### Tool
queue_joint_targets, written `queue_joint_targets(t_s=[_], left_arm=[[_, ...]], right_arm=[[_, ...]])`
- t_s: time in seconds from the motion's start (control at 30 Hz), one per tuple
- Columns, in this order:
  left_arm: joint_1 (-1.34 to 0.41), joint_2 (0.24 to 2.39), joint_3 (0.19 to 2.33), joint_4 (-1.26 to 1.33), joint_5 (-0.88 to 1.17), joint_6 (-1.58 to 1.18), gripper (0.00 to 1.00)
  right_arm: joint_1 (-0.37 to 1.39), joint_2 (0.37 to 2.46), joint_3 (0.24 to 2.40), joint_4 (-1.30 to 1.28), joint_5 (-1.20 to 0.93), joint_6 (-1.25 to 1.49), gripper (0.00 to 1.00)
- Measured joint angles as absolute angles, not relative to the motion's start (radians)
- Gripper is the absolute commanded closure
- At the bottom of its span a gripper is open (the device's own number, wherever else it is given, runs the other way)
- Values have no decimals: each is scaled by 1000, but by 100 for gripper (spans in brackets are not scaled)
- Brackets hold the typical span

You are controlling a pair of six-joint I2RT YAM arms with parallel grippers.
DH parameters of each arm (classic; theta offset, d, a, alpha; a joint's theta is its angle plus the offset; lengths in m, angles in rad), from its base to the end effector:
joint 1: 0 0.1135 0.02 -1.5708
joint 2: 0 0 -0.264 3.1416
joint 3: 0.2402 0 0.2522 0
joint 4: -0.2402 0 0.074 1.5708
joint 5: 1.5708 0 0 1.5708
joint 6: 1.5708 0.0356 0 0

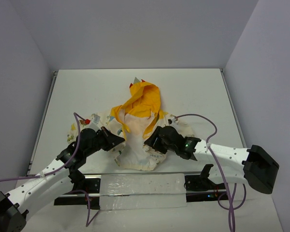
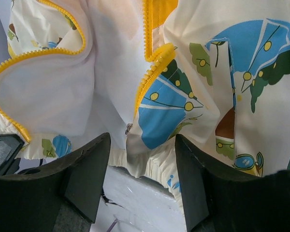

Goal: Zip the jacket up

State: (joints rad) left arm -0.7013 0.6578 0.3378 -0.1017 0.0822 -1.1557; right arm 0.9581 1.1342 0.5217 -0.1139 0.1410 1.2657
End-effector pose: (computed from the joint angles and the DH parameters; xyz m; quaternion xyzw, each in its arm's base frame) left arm 0.1222 -0.1070 0.2100 -0.1672 0.8222 -0.4555 0.2977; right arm 0.1335 0.1812 0.1884 0.1679 0.8948 0.3380 0.2387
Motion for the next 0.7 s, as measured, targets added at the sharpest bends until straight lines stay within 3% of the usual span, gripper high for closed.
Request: queue_joint_targets(t_s=[0.17, 0.33, 0.4, 0.7], left_arm=[[-701, 658, 338, -102, 82, -1156, 100], [-701, 657, 338, -102, 82, -1156, 100], [-701, 657, 338, -102, 82, -1155, 100], [-701, 651, 341, -112, 83, -1139, 100]], right_arm=[[958, 1157, 522, -102, 138, 1268, 62], [960, 1164, 522, -97, 138, 1271, 96], [960, 1162, 522, -97, 138, 1272, 100], [923, 995, 485, -62, 111, 1152, 100]])
